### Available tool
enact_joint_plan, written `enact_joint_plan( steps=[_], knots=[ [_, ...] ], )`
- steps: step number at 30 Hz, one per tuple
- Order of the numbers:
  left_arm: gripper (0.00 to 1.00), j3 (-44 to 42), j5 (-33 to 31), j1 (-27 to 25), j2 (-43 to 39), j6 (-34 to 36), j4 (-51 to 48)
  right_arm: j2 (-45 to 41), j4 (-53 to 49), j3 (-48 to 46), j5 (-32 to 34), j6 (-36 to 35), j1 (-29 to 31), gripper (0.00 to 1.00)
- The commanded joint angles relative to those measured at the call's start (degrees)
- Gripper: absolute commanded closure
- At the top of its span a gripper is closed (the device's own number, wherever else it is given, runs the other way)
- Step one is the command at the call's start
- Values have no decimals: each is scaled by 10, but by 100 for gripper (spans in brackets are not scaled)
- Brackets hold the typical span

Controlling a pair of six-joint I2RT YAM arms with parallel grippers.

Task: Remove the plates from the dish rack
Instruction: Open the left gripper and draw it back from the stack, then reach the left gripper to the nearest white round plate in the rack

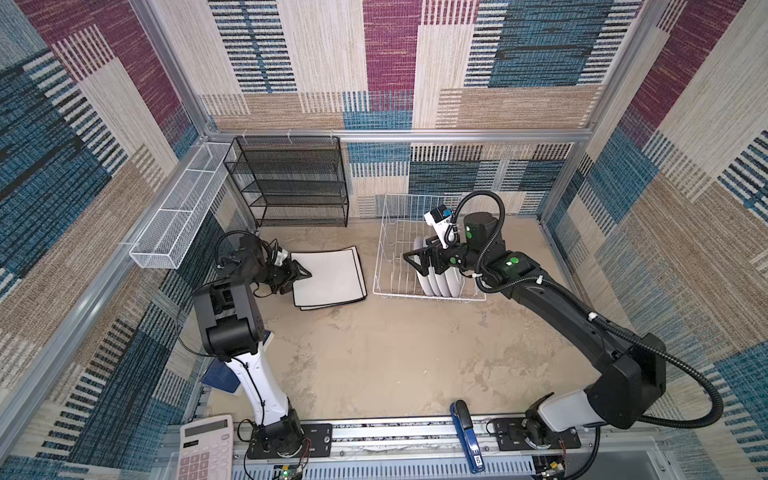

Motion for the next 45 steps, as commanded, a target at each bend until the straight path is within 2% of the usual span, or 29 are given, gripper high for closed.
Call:
enact_joint_plan(
  steps=[1,12,18,27,30,35,45],
  knots=[
    [41,10,-10,1,-4,-16,-4,-4,19,-3,3,4,1,1],
    [41,12,-21,1,-13,-26,-4,-3,21,-1,10,2,1,1],
    [40,15,-20,1,-61,-32,-3,-2,23,-2,19,3,1,1],
    [36,33,38,-13,-160,-19,8,-17,40,-8,54,6,1,1],
    [35,46,53,-34,-192,-7,8,-37,58,-23,85,-6,1,1],
    [32,64,32,-86,-236,-8,11,-80,83,-54,132,-29,1,1],
    [27,5,-20,-218,-295,-100,151,-136,57,-95,155,-47,-3,1]
  ],
)
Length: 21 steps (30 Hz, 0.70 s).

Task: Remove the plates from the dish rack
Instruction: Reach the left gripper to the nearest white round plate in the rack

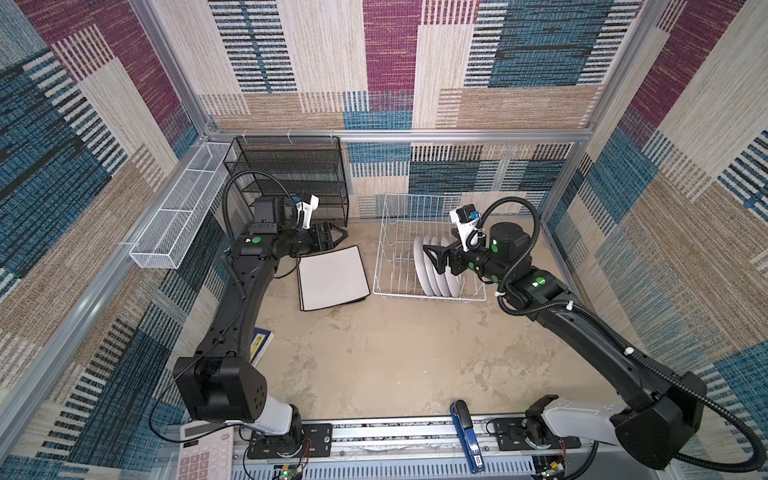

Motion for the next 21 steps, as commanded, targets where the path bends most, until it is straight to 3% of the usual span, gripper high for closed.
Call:
enact_joint_plan(
  steps=[1,7,13,21],
  knots=[
    [26,-16,-27,-34,-9,-40,75,-11,-10,-8,10,-10,-3,1],
    [26,-34,-84,-107,8,-46,115,-28,-37,-27,9,3,-16,1],
    [27,-25,-94,-179,58,-56,135,-30,-71,-51,-36,23,-42,1],
    [31,12,-113,-226,138,-53,122,-65,-66,-110,-48,57,-60,1]
  ],
)
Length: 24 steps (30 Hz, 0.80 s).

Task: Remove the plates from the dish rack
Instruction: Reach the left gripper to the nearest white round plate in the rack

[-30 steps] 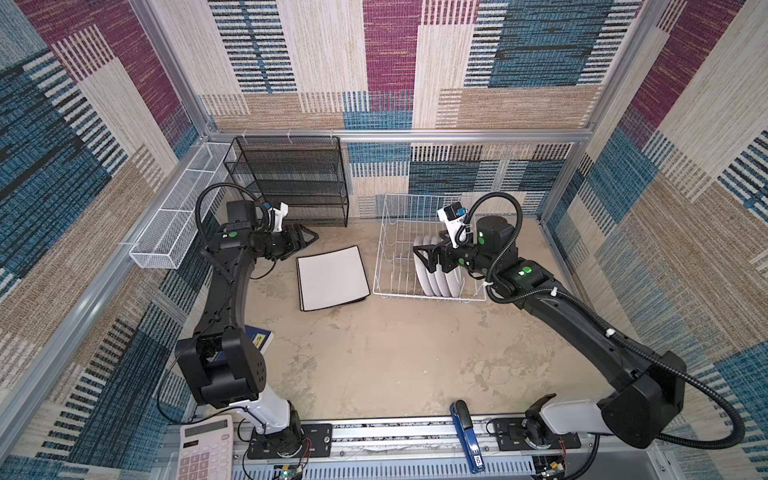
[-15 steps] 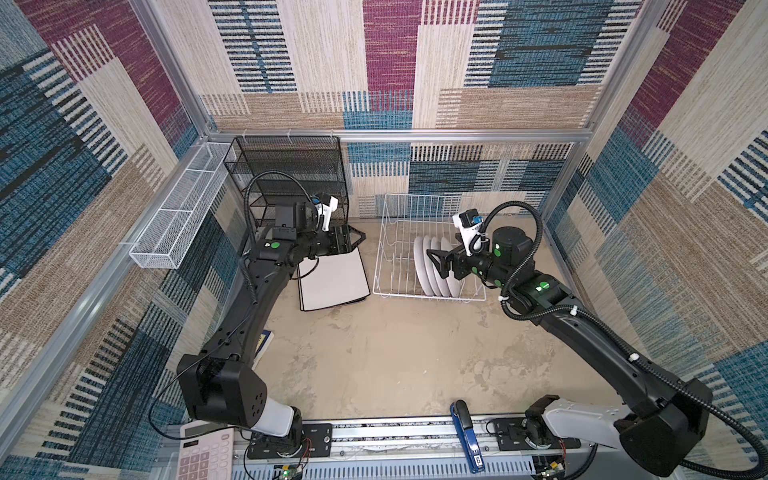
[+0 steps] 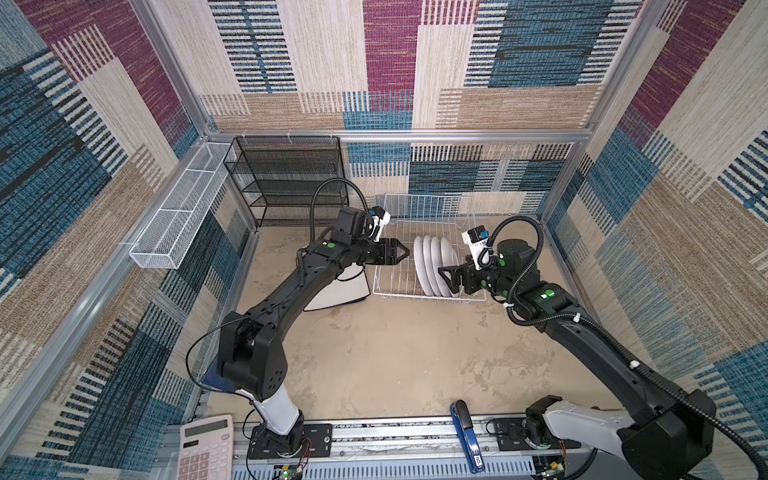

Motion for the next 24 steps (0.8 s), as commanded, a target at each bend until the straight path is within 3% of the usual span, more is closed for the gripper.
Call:
enact_joint_plan(
  steps=[1,10,17,24],
  knots=[
    [32,19,-26,-6,22,4,3,-15,10,-17,-8,26,-5,1],
    [43,86,-35,-28,98,-15,-28,-28,13,-32,5,36,-13,1],
    [57,98,-68,-40,124,-36,-32,-31,12,-27,6,33,-14,1],
    [64,111,-87,-44,146,-68,-32,-31,19,-28,3,34,-15,1]
  ],
)
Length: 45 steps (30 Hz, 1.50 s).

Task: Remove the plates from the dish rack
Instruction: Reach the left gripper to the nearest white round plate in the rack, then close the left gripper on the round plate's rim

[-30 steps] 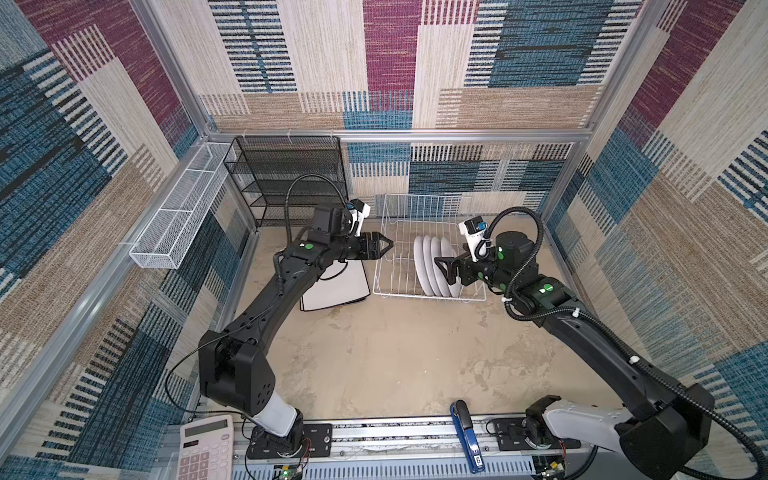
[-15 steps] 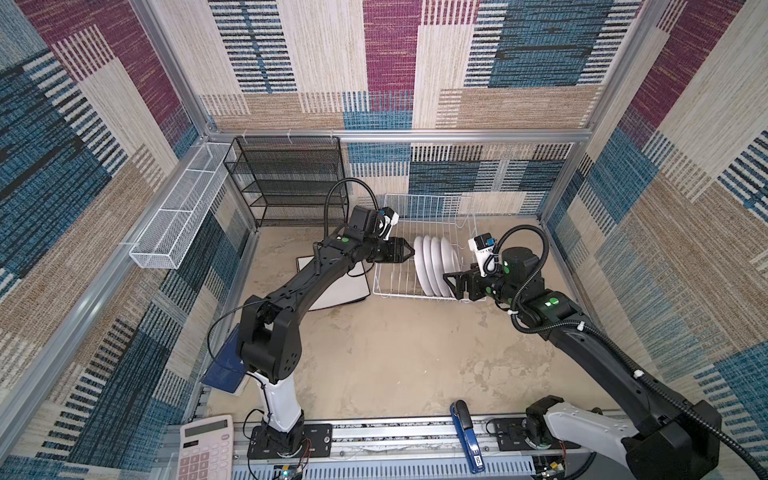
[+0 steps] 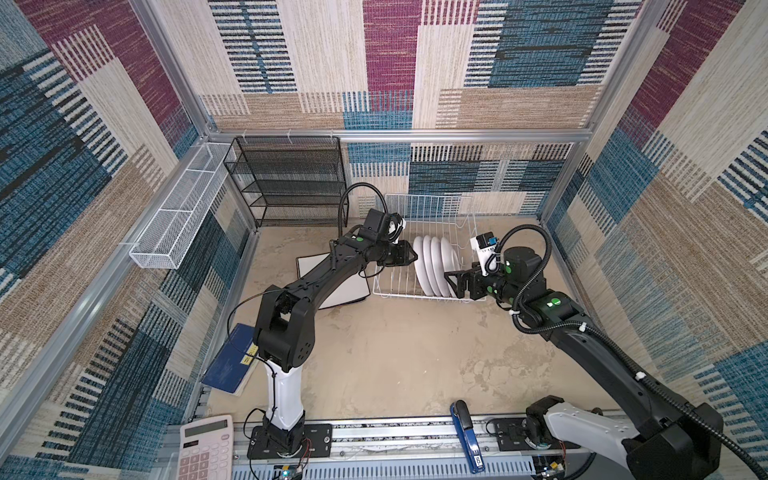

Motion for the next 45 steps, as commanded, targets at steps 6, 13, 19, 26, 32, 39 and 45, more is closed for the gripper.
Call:
enact_joint_plan(
  steps=[6,13,19,26,32,39,45],
  knots=[
    [66,30,-32,-16,28,-38,-5,0,24,3,1,8,-1,1],
    [69,31,-49,-23,44,-65,-5,0,27,4,2,8,-1,1],
    [73,26,-62,-32,48,-100,12,-1,32,1,2,8,-2,1],
    [76,18,-72,-45,56,-126,17,-2,34,-4,2,7,-5,1],
    [86,-2,-87,-48,51,-150,32,-1,36,-5,1,3,-8,1],
    [94,1,-88,-55,50,-174,43,1,39,-6,-1,2,-12,1],
    [99,3,-73,-59,54,-189,52,5,43,-7,-4,1,-17,1]
  ],
)
